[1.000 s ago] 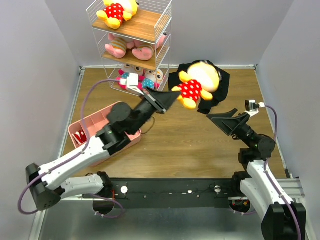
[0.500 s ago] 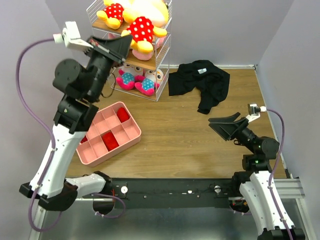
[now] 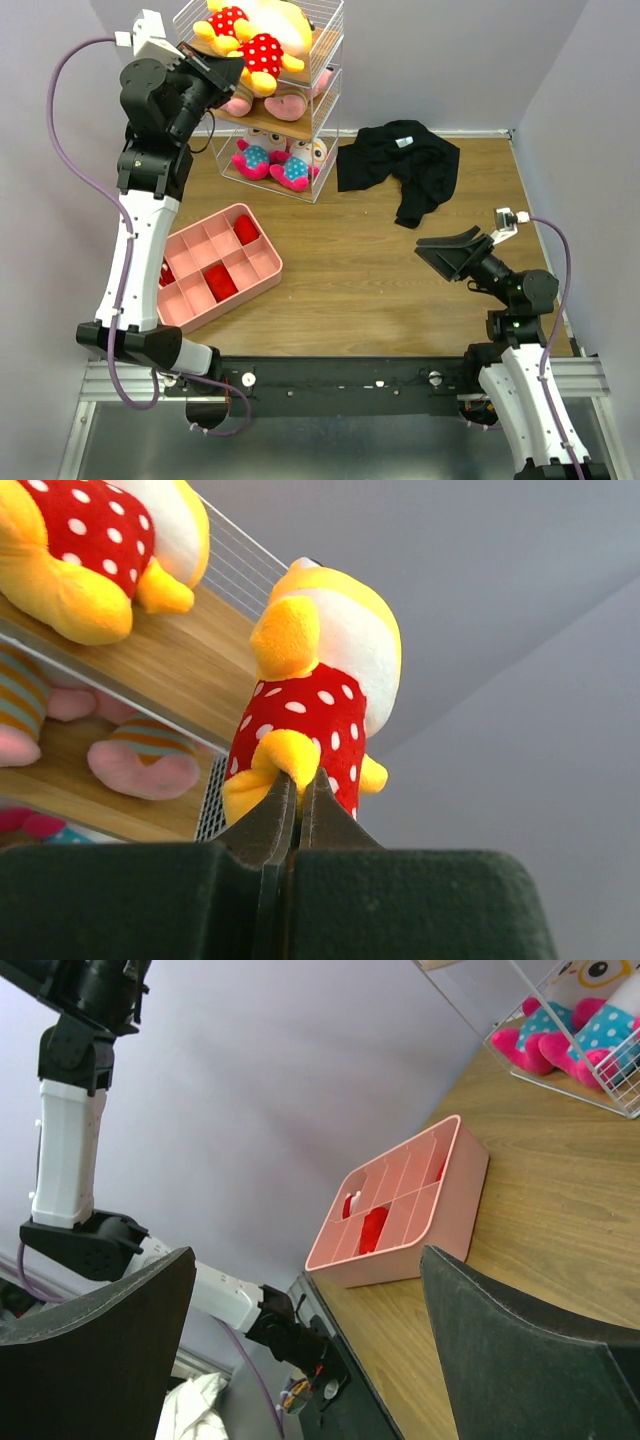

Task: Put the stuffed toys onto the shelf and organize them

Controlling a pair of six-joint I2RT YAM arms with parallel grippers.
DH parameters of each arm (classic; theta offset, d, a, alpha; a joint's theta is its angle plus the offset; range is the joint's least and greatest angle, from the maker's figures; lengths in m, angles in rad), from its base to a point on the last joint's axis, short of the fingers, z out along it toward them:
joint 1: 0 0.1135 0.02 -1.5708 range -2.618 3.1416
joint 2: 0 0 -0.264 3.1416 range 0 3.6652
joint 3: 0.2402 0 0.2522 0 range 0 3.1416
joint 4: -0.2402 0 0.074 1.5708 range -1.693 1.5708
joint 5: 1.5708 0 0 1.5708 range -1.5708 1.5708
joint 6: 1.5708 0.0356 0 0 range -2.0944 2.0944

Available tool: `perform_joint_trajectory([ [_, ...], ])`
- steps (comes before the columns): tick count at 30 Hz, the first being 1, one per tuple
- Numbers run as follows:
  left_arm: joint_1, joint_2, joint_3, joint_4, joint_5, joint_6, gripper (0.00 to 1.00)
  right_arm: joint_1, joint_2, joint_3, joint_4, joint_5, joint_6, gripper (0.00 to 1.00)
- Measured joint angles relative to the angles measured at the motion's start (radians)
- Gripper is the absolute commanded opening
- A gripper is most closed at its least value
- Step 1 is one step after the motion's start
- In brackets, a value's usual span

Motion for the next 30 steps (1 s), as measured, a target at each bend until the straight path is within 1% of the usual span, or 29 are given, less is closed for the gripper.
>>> perform_joint_trajectory([
  [6,0.060,0.007,0.000,0.006,0.042,0.008,0.00,0.000,-0.037,0.036,-0.069,0.000,-0.054,1.00],
  [11,0.070,0.023,0.010,0.012,0.076,0.008,0.00,0.000,-0.039,0.040,-0.091,0.000,-0.071,1.00],
  [19,0.074,0.097,0.056,0.019,0.104,0.008,0.00,0.000,-0.048,0.040,-0.118,0.000,-0.086,1.00],
  [30,0.074,0.248,0.201,0.021,0.144,0.005,0.00,0.000,-0.074,0.040,-0.164,0.001,-0.113,1.00],
])
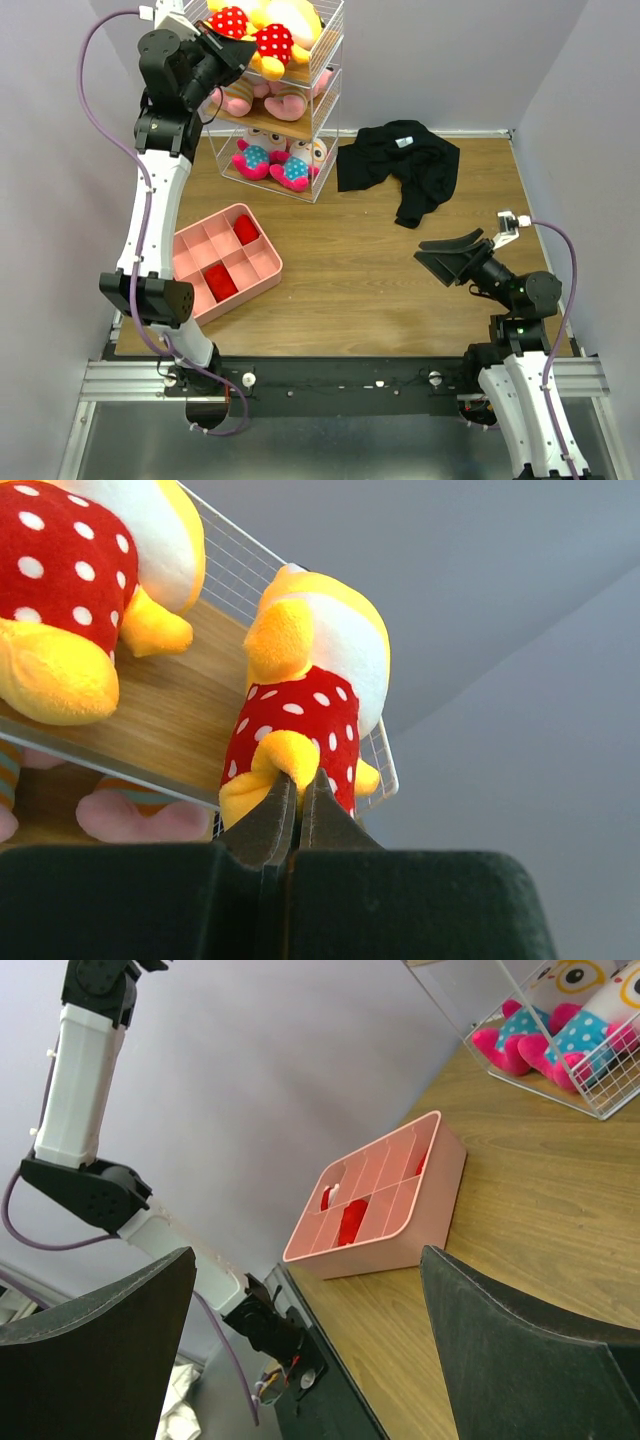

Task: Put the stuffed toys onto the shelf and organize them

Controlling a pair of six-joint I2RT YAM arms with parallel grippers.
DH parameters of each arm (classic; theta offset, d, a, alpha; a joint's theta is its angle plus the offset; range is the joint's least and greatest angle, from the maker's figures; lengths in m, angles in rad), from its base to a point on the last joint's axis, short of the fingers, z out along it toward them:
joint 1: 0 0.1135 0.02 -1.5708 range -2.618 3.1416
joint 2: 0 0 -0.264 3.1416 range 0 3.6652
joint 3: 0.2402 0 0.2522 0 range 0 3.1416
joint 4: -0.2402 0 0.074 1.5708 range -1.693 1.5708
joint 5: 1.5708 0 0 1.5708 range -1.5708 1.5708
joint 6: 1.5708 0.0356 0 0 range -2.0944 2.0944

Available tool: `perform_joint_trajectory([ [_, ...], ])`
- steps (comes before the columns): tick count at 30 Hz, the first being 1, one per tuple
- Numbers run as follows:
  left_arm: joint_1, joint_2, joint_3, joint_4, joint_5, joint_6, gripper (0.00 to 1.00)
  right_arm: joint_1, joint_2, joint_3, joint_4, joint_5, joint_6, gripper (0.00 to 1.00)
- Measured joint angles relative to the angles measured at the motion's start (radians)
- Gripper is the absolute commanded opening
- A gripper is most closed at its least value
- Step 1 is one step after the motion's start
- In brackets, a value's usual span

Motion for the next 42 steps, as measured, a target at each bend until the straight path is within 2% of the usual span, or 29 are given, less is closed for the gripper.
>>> perform_joint_trajectory([
  [13,0.000,0.190,0.138,0.033,0.034,-0.052,0.00,0.000,-0.010,0.000,-0.018,0.002,-0.026,1.00],
  [16,0.000,0.226,0.150,0.055,0.043,-0.072,0.05,0.000,-0.009,0.000,-0.026,0.006,-0.031,1.00],
  [19,-0.003,0.246,0.160,0.068,0.048,-0.082,0.12,0.000,-0.008,0.000,-0.033,0.009,-0.038,1.00],
  [28,-0.009,0.266,0.180,0.087,0.050,-0.090,0.41,0.000,-0.007,0.000,-0.041,0.011,-0.058,1.00],
  [32,-0.009,0.256,0.158,0.116,0.052,-0.091,0.62,0.000,-0.008,0.000,-0.051,0.013,-0.068,1.00],
  [35,-0.009,0.240,0.131,0.132,0.052,-0.091,0.71,0.000,-0.010,0.000,-0.059,0.018,-0.072,1.00],
  [42,-0.011,0.209,0.125,0.134,0.051,-0.077,0.80,0.000,-0.021,0.034,-0.102,0.021,-0.084,1.00],
])
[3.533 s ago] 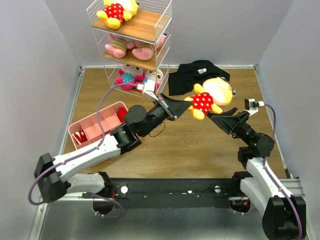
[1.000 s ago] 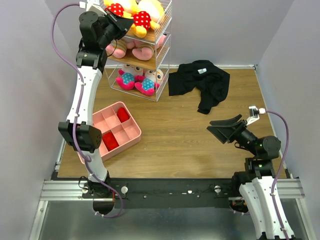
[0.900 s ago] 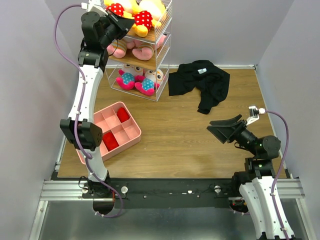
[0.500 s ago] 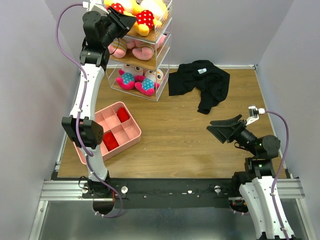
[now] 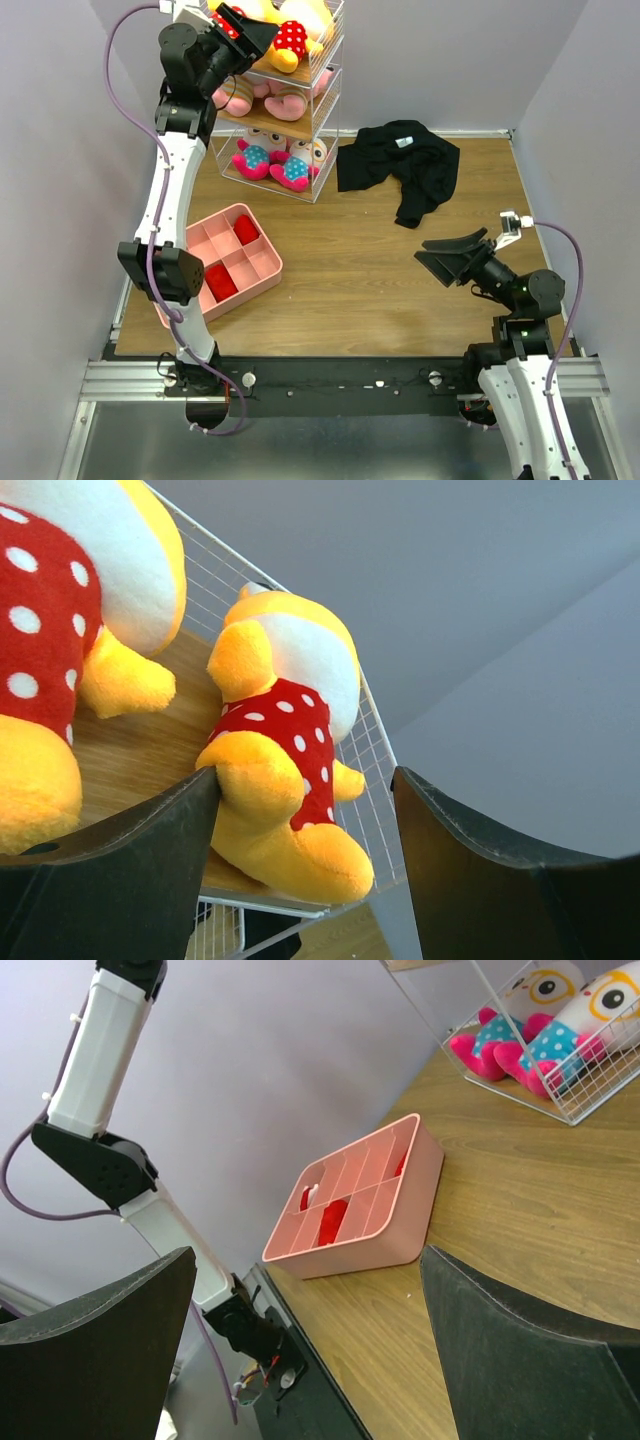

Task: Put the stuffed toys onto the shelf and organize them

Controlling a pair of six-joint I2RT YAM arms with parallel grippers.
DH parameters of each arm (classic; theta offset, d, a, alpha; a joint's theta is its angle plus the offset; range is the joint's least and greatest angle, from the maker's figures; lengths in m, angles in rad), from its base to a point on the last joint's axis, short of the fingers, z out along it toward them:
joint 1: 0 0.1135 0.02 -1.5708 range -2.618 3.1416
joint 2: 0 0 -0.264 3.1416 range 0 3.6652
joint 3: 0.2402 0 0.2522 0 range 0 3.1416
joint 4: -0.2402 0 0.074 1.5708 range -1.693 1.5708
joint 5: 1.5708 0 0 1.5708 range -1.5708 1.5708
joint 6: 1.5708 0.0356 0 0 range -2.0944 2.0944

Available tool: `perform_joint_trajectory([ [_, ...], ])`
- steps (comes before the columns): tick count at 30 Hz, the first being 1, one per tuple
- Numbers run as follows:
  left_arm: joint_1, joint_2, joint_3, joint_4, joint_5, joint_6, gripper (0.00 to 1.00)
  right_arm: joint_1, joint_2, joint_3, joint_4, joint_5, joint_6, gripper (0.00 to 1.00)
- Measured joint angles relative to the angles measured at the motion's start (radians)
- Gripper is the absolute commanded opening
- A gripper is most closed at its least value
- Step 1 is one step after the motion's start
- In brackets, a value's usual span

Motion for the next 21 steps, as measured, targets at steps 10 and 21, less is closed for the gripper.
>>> perform_joint_trajectory([
  [10,-0.003,-0.082,-0.032,-0.038,-0.027,0.042,0.85,0.000,-0.002,0.054,-0.103,0.006,-0.032,1.00],
  [21,-0.003,-0.120,-0.032,-0.106,-0.085,0.127,0.75,0.000,-0.008,0.090,-0.173,0.008,-0.048,1.00],
])
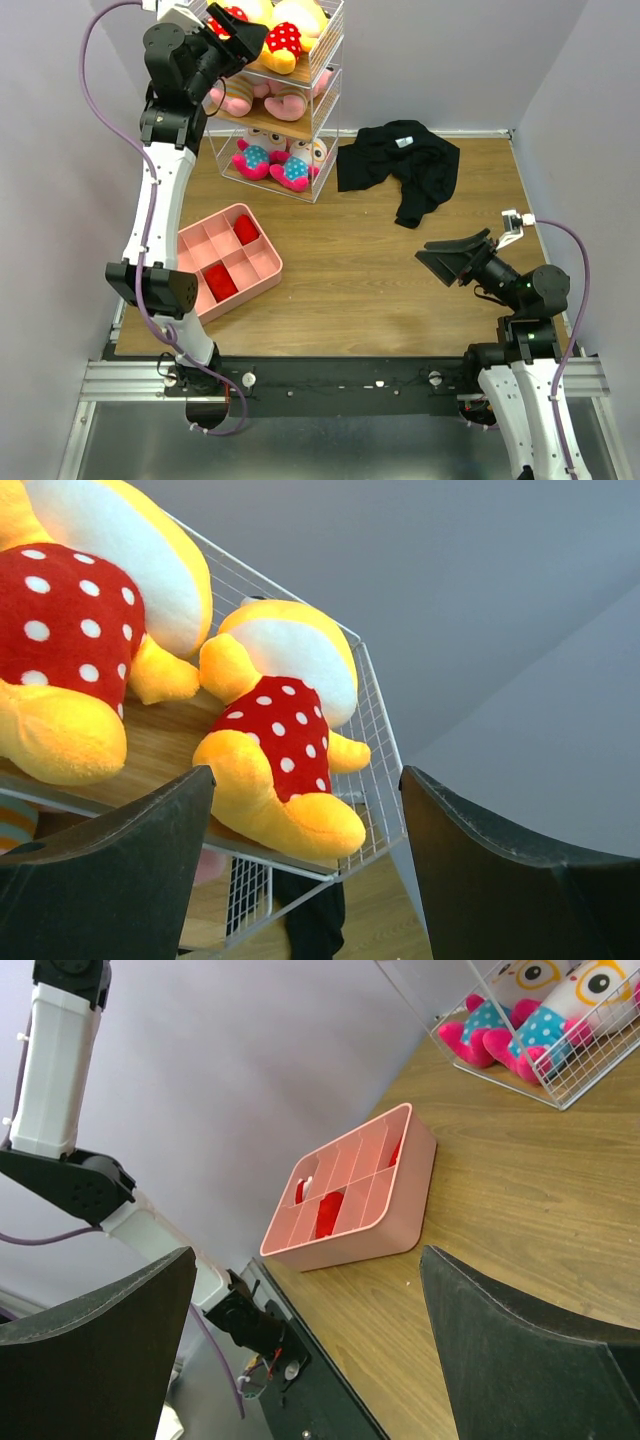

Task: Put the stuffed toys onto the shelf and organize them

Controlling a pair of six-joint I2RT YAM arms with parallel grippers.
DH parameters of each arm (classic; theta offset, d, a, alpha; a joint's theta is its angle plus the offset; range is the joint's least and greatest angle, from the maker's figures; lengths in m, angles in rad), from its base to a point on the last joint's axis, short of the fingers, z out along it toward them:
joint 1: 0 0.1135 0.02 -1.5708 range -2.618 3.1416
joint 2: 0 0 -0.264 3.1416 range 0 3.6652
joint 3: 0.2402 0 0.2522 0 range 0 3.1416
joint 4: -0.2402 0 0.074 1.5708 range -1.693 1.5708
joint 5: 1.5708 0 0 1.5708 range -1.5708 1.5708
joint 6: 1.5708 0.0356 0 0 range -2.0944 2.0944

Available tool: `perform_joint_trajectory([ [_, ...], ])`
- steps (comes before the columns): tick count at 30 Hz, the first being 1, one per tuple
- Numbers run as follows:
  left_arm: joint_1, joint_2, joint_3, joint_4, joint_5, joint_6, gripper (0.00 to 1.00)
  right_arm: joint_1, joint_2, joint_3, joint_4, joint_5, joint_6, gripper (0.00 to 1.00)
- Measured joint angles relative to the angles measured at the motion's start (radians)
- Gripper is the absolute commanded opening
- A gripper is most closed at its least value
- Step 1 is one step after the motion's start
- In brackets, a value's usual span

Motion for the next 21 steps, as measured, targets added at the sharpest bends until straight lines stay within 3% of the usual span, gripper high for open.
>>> perform_joint_trajectory([
  [4,0.000,-0.033,-0.050,-0.016,0.000,0.027,0.49,0.000,0.000,0.001,-0.011,0.001,-0.007,1.00],
  [5,-0.001,-0.050,-0.084,-0.006,0.000,0.036,0.35,0.000,0.000,0.001,-0.014,0.002,-0.009,0.99],
  [8,-0.006,-0.110,-0.186,0.002,0.000,0.050,0.15,0.000,0.001,0.001,-0.019,0.002,-0.018,0.99],
  [13,-0.024,-0.148,-0.285,0.030,-0.002,0.081,0.12,0.000,0.001,0.001,-0.019,0.003,-0.022,0.99],
  [21,-0.031,-0.031,-0.198,0.033,0.006,0.084,0.13,0.000,0.003,0.001,-0.019,0.003,-0.026,0.99],
])
